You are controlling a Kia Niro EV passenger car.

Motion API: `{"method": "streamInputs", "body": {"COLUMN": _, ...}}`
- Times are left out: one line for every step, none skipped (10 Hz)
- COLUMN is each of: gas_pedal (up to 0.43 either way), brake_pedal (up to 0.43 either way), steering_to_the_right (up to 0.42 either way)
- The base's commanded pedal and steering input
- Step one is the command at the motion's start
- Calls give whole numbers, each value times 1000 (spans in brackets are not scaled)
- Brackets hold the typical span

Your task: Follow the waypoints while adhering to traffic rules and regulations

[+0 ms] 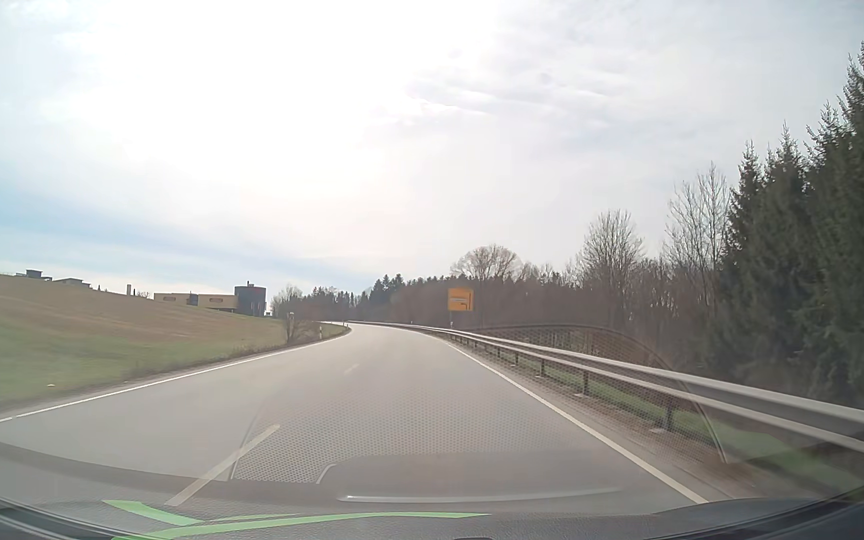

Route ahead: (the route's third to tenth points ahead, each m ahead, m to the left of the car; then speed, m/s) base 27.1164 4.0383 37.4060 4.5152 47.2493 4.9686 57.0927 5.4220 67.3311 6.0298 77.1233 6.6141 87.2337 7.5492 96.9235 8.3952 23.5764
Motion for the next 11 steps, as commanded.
{"method": "streamInputs", "body": {"gas_pedal": 280, "brake_pedal": 0, "steering_to_the_right": -8}}
{"method": "streamInputs", "body": {"gas_pedal": 280, "brake_pedal": 0, "steering_to_the_right": -8}}
{"method": "streamInputs", "body": {"gas_pedal": 280, "brake_pedal": 0, "steering_to_the_right": -8}}
{"method": "streamInputs", "body": {"gas_pedal": 280, "brake_pedal": 0, "steering_to_the_right": -8}}
{"method": "streamInputs", "body": {"gas_pedal": 280, "brake_pedal": 0, "steering_to_the_right": -9}}
{"method": "streamInputs", "body": {"gas_pedal": 280, "brake_pedal": 0, "steering_to_the_right": -8}}
{"method": "streamInputs", "body": {"gas_pedal": 280, "brake_pedal": 0, "steering_to_the_right": -8}}
{"method": "streamInputs", "body": {"gas_pedal": 280, "brake_pedal": 0, "steering_to_the_right": -8}}
{"method": "streamInputs", "body": {"gas_pedal": 280, "brake_pedal": 0, "steering_to_the_right": -8}}
{"method": "streamInputs", "body": {"gas_pedal": 280, "brake_pedal": 0, "steering_to_the_right": -7}}
{"method": "streamInputs", "body": {"gas_pedal": 280, "brake_pedal": 0, "steering_to_the_right": -7}}
